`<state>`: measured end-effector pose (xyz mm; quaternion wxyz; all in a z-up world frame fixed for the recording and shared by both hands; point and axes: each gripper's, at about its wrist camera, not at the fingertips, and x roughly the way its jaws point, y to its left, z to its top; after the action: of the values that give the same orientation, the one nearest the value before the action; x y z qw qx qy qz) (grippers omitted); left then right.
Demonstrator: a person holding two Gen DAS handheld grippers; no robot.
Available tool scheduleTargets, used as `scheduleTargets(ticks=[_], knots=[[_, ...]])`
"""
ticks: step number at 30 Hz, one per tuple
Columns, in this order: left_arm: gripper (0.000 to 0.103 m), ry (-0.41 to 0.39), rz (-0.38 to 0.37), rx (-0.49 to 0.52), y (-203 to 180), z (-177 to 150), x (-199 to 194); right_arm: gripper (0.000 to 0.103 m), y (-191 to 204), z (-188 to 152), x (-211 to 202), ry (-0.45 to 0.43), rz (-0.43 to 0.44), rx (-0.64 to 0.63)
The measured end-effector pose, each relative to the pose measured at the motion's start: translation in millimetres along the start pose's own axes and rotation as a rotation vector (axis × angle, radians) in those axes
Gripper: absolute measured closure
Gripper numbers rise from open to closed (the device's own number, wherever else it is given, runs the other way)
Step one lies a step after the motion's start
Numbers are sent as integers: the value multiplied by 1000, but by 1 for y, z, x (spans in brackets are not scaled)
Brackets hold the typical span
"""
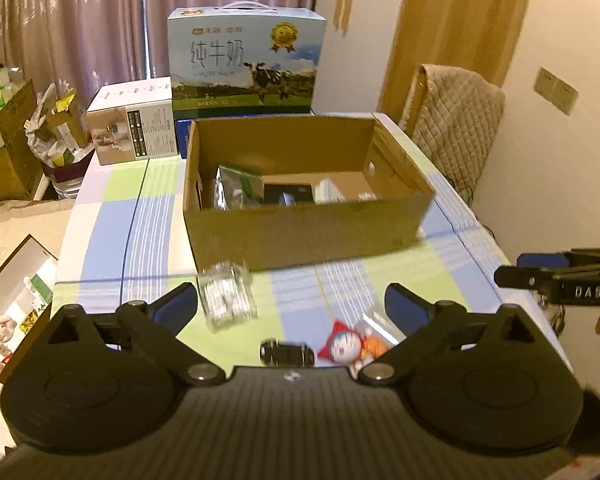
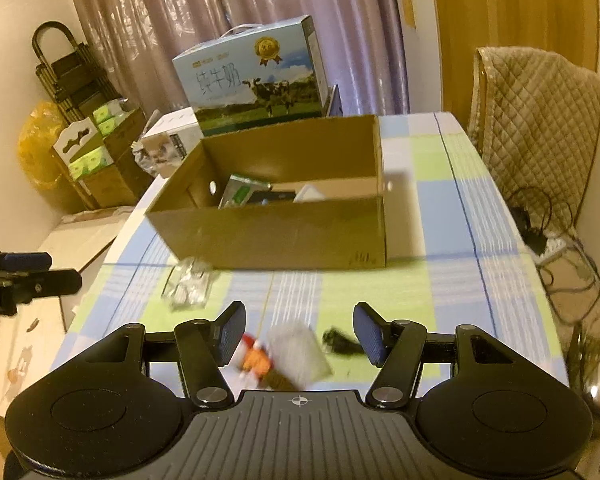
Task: Organize objects
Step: 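Withdraw both tools from the cardboard box back over the table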
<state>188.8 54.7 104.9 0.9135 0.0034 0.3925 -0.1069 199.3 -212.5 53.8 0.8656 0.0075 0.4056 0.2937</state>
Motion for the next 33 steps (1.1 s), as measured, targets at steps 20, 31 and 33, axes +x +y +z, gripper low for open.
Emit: scheduleTargets(ticks=[20, 31, 33], knots=[[1, 36, 48, -7, -16, -95, -37, 46, 18, -88, -37, 37, -20, -1], [1, 68, 51, -14, -17, -105, -28, 46, 19, -89, -33, 46, -14, 0], [1, 71, 52, -12, -17, -105, -26, 46, 19, -89, -32, 47, -13, 1]])
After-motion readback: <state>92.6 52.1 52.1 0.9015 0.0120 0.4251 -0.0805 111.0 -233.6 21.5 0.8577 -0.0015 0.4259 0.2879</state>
